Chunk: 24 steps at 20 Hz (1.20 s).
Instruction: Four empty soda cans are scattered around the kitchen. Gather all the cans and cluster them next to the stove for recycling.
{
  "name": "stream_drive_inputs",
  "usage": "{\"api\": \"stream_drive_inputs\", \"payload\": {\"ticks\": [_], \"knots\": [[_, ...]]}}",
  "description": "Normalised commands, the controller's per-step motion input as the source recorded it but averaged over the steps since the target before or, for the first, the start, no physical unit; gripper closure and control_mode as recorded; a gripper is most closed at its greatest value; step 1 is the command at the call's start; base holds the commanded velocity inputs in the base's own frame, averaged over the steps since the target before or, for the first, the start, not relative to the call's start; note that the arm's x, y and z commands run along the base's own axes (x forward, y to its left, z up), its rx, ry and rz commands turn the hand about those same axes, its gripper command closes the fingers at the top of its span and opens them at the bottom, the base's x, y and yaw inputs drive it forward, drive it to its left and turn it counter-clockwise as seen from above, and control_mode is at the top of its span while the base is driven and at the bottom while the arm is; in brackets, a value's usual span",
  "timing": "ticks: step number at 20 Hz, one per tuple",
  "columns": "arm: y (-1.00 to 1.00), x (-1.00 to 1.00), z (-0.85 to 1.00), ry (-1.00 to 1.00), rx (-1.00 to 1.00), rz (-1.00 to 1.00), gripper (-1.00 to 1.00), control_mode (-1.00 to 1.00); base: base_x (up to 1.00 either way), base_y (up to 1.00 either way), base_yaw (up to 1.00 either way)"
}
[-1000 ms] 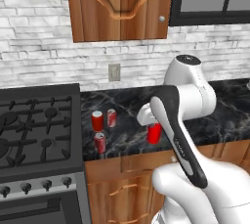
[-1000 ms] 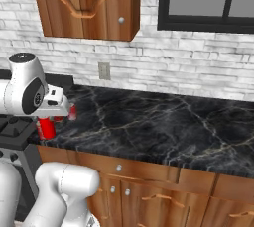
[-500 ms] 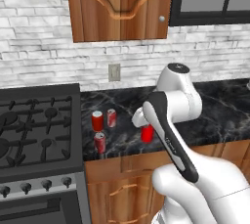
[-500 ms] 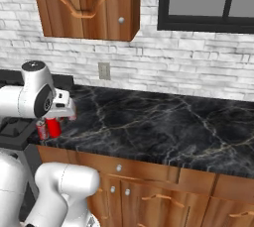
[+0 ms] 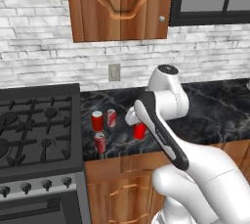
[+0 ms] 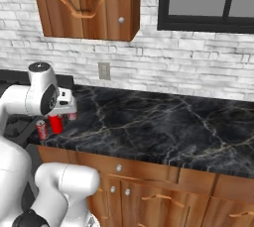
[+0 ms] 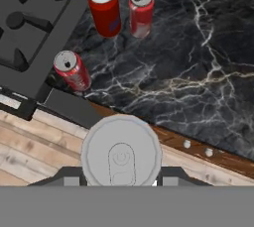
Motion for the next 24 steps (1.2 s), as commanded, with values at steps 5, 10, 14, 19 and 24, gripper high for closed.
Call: {"api": "stream_drive_inputs", "payload": {"ticks": [5,10,14,19,24], "knots": [[0.08,0.45,-0.38,0.0,0.0,0.03,1.0,-1.0,0.0,0.0,0.0],[0.19,0.43,-0.27,0.0,0.0,0.02,1.0,-1.0,0.0,0.0,0.0],[0.12,0.34,-0.2,0.0,0.0,0.01,1.0,-1.0,0.0,0.0,0.0],[0.0,0.22,-0.22,0.0,0.0,0.0,1.0,-1.0,0.0,0.0,0.0],[0.0,0.31,-0.34,0.0,0.0,0.0,1.0,-1.0,0.0,0.0,0.0]]}}
